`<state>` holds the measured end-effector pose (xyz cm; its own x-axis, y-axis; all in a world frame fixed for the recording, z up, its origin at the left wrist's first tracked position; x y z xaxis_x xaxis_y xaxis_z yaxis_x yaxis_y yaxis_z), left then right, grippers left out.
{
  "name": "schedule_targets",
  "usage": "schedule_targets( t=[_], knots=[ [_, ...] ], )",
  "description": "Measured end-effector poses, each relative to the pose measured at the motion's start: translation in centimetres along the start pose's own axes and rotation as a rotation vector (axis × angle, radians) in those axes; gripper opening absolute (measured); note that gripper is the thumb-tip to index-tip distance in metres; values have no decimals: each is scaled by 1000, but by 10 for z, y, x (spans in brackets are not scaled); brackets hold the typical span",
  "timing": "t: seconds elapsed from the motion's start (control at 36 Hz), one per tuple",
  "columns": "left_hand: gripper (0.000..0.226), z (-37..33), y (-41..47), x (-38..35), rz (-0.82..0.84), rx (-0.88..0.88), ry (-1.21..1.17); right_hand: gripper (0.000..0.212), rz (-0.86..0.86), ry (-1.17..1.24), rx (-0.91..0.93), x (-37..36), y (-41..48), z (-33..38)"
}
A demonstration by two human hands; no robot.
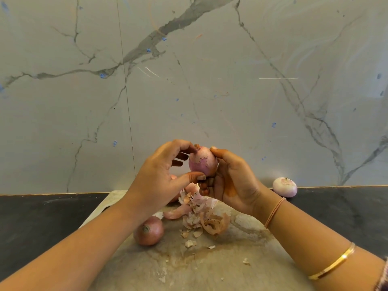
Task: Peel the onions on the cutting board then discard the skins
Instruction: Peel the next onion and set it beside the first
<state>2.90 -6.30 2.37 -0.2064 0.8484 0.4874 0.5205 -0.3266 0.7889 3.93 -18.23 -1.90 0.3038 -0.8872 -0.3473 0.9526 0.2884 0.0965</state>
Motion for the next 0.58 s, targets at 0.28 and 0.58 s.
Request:
schedule_targets(
  t=[0.28, 0.58],
  knots=[
    [32, 4, -1, -4, 18, -32, 24, 45, 5, -6, -7, -1, 0, -1],
    [41, 6, -3, -8, 71, -18, 19, 41, 7, -9, 9, 0, 1, 0]
  ],
)
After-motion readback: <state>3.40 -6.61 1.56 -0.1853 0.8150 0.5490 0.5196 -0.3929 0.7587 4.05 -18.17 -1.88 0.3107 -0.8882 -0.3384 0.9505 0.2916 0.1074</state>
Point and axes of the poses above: each hand's wrist, its own y-axis towards the middle knuckle, its own x-axis out of the back of the hand, z = x × y, the point moved 7 cm from there along y, towards the middle knuckle, and after that the axes turned 3 degrees about y, right-handed, at the moved point
